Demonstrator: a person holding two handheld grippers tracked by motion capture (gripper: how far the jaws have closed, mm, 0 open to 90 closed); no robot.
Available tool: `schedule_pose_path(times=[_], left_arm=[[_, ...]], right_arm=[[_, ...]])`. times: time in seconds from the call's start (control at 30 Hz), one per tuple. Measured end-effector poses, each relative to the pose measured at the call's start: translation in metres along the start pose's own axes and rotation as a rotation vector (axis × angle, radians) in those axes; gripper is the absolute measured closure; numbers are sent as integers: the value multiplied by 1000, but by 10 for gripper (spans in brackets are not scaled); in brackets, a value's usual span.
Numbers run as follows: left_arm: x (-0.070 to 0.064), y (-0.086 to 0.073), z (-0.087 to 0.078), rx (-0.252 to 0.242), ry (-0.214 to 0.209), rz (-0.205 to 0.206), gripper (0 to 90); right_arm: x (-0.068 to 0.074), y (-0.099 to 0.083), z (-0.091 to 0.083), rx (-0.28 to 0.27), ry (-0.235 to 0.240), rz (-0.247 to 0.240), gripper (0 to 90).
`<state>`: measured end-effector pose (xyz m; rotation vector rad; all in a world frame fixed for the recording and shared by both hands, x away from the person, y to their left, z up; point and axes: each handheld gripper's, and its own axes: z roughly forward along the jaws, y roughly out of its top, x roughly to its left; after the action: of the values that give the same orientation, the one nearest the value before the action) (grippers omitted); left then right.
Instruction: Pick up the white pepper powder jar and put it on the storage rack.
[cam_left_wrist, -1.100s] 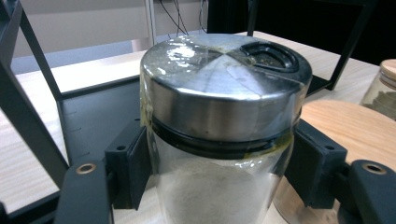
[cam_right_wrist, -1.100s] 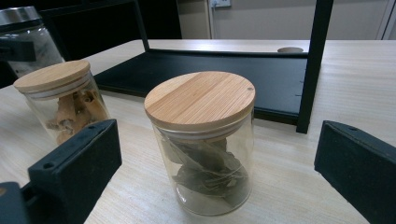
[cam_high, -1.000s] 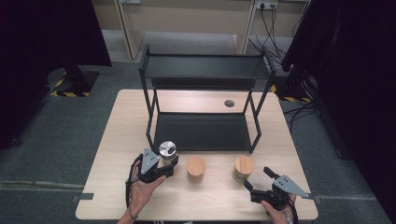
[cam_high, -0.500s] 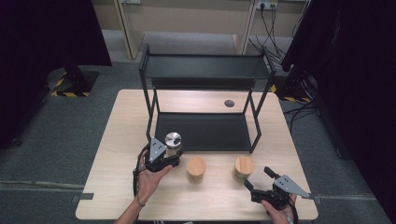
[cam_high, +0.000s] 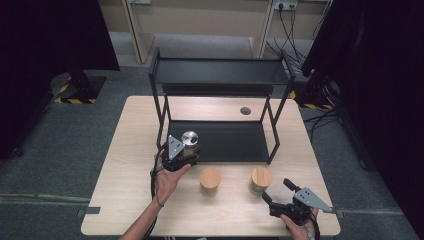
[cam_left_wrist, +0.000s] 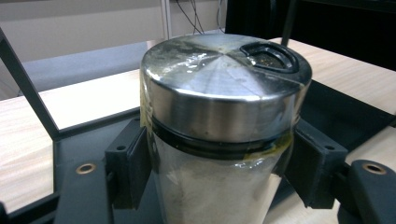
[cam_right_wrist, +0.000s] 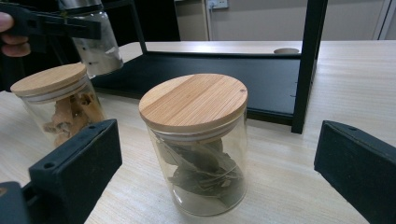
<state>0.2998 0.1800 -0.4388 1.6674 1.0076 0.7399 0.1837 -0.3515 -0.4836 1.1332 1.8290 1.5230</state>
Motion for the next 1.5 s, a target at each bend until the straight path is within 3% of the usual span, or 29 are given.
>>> schedule_pose_path(times=[0.6, 1.03, 1.5], left_arm=[[4, -1, 32, 3, 56, -30, 308], [2, -6, 45, 12, 96, -41, 309], [-2, -7, 55, 13, 110, -52, 309]], right_arm=[[0, 0, 0, 0, 2, -3, 11], [-1, 0, 0, -1, 4, -4, 11], [-1, 0, 0, -2, 5, -4, 11]])
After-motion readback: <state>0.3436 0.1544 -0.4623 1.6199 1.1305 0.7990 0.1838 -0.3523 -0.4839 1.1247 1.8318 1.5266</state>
